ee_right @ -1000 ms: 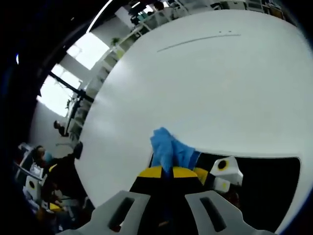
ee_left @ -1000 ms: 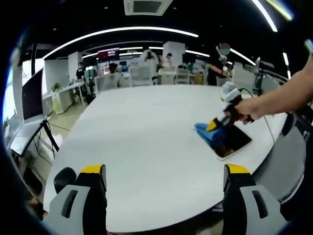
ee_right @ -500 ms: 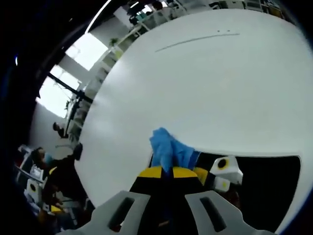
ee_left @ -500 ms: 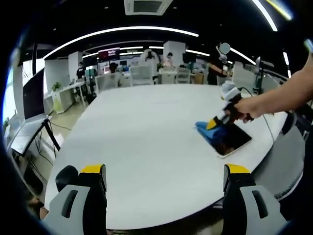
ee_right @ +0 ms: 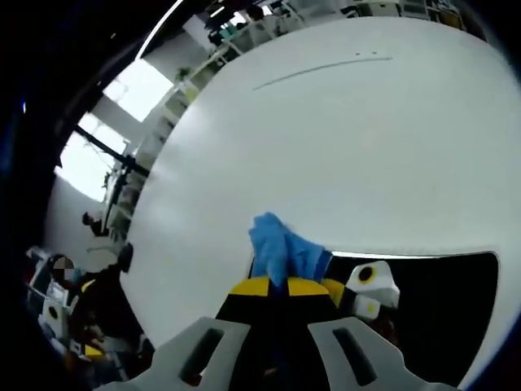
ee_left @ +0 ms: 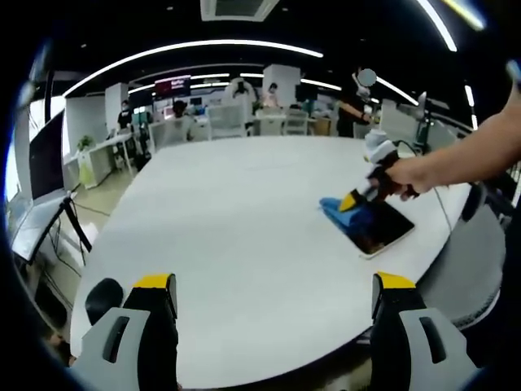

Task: Wipe the mirror surface with the cleaning cloth until all visible marks leave the cleaned area.

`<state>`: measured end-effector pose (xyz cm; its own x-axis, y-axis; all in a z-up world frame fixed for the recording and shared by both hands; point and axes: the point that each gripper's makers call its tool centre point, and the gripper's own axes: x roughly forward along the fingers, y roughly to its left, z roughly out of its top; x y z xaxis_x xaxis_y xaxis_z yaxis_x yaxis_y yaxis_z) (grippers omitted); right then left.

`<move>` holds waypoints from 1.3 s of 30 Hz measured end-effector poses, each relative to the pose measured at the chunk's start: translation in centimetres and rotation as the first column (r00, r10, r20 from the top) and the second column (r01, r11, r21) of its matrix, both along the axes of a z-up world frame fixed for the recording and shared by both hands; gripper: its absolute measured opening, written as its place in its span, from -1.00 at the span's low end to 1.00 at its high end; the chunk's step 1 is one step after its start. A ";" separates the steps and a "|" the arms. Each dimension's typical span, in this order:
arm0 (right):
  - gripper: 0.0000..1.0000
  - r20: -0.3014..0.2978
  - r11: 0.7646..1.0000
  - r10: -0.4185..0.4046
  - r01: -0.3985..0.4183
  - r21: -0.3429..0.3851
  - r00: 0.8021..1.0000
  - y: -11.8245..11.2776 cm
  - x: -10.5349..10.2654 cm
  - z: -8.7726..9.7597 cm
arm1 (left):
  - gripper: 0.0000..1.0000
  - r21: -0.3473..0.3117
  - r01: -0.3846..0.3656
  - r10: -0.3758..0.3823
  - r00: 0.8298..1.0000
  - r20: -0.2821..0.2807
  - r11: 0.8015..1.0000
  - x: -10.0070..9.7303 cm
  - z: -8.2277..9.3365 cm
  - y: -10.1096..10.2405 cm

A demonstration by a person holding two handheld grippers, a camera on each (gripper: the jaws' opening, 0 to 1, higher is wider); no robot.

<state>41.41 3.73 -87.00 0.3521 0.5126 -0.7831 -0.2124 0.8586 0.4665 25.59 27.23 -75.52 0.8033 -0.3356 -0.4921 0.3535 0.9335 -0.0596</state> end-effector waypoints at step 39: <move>-1.00 0.005 0.999 0.000 0.000 -0.037 1.000 0.7 -1.2 0.1 | 0.99 -0.050 0.005 -0.005 1.000 0.004 0.999 0.7 -1.5 -0.7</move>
<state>40.23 4.44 -86.87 0.3559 0.4831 -0.8000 -0.2146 0.8754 0.4331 26.27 26.51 -77.04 0.8034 -0.3640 -0.4711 0.3586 0.9275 -0.1052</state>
